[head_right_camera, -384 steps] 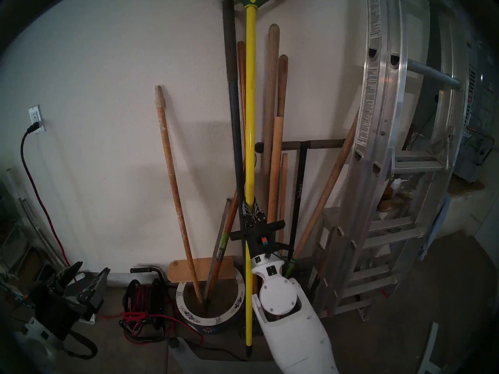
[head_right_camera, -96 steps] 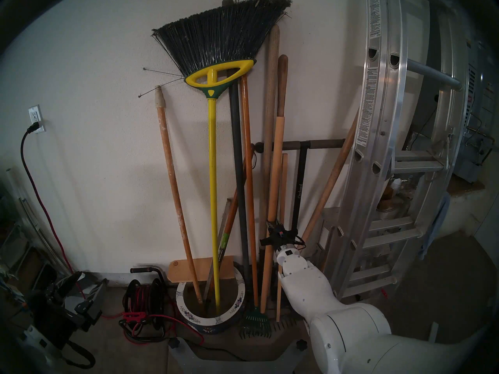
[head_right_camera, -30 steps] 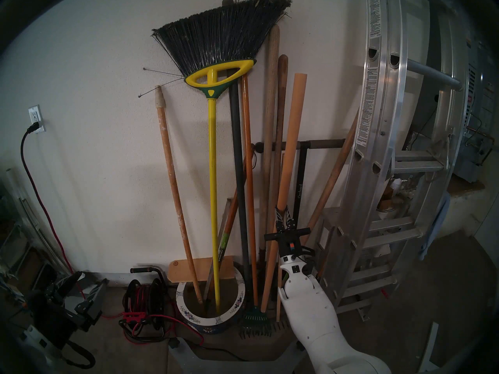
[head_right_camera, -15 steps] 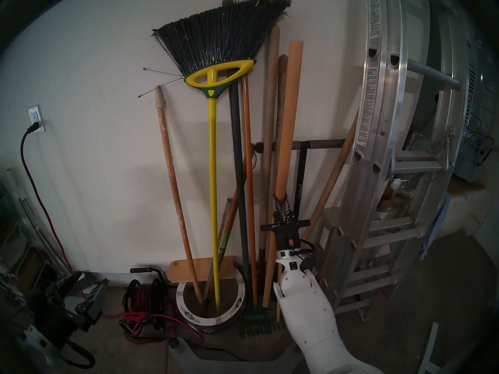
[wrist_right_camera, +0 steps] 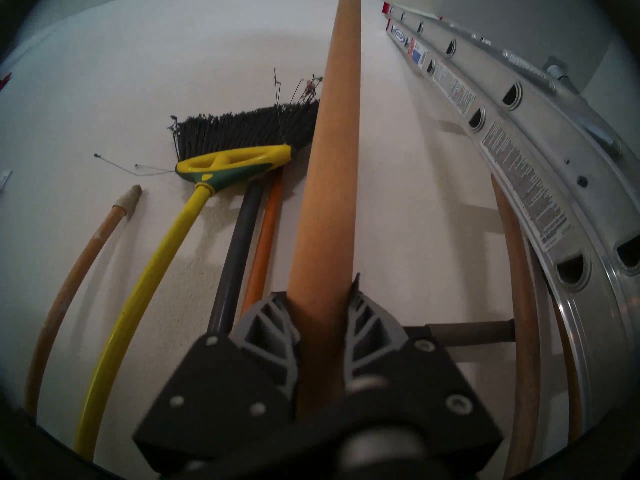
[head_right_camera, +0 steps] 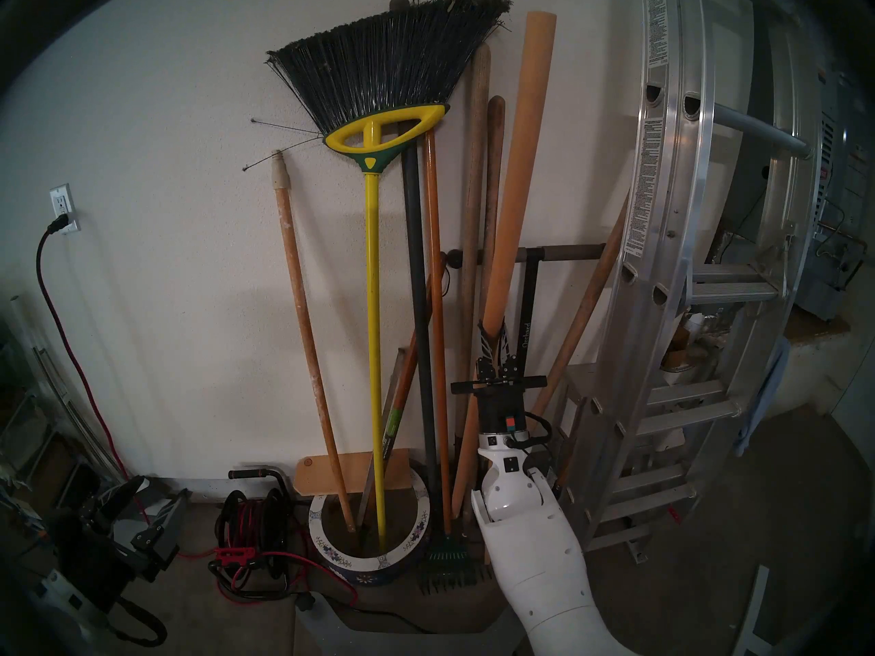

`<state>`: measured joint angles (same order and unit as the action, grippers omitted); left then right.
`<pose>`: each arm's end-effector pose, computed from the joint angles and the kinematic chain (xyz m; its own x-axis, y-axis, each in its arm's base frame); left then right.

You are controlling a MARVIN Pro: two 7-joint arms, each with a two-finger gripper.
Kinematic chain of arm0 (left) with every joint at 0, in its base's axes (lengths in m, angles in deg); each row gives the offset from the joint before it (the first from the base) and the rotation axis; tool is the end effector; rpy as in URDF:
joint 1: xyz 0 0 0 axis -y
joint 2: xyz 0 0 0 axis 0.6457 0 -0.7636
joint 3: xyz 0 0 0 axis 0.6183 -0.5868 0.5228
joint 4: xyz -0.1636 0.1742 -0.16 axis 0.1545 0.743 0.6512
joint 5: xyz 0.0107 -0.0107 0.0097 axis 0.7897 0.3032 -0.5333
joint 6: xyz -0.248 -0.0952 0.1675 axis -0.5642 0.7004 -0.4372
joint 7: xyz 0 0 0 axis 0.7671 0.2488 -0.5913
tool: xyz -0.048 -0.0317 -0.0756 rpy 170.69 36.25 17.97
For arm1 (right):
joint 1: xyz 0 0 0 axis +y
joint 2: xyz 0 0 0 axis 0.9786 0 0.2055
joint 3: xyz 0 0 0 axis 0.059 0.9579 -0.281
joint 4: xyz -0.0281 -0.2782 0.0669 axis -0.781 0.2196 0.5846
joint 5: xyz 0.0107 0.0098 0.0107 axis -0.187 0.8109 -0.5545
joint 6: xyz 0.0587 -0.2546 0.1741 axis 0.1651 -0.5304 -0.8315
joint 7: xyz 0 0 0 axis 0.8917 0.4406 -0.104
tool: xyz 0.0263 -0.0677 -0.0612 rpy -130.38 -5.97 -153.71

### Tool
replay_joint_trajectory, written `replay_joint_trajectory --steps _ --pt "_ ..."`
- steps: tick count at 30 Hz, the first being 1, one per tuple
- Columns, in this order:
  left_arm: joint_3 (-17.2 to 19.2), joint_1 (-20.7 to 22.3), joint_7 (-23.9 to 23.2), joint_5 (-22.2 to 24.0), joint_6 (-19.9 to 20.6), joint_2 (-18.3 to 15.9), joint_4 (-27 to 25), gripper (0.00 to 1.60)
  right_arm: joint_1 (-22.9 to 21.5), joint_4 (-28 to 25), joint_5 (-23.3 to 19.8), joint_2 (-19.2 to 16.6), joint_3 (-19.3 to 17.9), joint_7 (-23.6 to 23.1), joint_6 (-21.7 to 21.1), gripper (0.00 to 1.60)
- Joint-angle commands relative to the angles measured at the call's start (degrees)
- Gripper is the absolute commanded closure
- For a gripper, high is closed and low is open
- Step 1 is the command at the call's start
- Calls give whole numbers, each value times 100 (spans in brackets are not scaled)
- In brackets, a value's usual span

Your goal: Put wooden sticks into the pot

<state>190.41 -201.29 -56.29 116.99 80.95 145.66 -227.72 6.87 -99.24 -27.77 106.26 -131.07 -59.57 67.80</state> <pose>0.0963 0.1139 -0.2186 0.1569 0.1235 0.9799 -0.1430 -0.9789 0.1463 0.4123 0.0547 -0.2816 -0.7242 0.0611 0.6869 0.0182 -0.9940 0.1075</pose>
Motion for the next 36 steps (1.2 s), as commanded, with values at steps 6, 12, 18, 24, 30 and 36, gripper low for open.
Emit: replay_joint_trajectory --steps 6,12,18,24,30,36 --pt "2 6 -9 -1 15 25 -47 0 93 -1006 69 101 55 93 117 160" --pt "7 16 -24 -9 24 37 -47 0 356 -1418 129 119 92 128 51 160" --pt "13 26 -40 -15 35 50 -47 0 615 -1906 212 129 193 155 -5 160" --pt "20 35 -55 -21 45 62 -47 0 997 -2293 277 51 294 190 -60 160" --pt "25 45 -69 -25 55 73 -47 0 1393 -2694 340 -28 322 242 -108 160" --pt "30 54 -84 -31 67 86 -47 0 1783 -3091 393 -114 311 305 -205 160"
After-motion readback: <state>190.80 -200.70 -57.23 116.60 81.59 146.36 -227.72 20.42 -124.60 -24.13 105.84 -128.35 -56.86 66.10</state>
